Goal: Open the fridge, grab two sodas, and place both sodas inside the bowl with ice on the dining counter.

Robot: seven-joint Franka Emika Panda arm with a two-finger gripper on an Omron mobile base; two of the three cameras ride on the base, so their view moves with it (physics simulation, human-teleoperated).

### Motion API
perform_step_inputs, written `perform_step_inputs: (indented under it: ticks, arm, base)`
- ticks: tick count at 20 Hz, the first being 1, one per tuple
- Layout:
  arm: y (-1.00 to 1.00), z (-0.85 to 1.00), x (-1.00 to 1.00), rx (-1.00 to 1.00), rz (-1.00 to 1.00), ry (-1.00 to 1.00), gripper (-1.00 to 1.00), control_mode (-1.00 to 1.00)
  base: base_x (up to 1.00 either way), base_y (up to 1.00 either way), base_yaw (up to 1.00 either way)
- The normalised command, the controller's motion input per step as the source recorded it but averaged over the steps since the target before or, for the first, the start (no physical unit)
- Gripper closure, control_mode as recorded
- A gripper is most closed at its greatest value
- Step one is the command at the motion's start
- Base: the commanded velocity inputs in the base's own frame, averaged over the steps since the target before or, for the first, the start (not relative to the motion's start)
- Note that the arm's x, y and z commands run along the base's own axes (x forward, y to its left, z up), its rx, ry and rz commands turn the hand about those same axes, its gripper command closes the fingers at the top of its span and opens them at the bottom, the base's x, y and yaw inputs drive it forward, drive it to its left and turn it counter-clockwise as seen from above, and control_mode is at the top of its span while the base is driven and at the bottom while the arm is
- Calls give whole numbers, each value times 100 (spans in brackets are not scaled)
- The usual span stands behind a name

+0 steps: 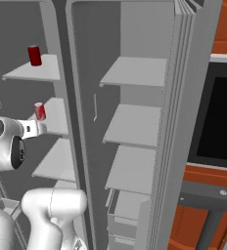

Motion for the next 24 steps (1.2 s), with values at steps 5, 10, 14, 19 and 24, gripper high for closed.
perform_step_inputs:
  ticks: [5, 10, 14, 19, 24]
  arm:
    - [2, 0, 62, 1, 0, -2, -100, -100]
    - [15, 0, 53, 2, 0, 0, -100, -100]
    - [18, 0, 34, 6, -1, 1, -100, -100]
    - [1, 3, 12, 5, -2, 2, -100, -100]
    - [30, 17, 29, 1, 0, 0, -100, -100]
  base:
    - [0, 0, 0]
    - [0, 0, 0]
    - [0, 0, 0]
    - [0, 0, 0]
    - [0, 0, 0]
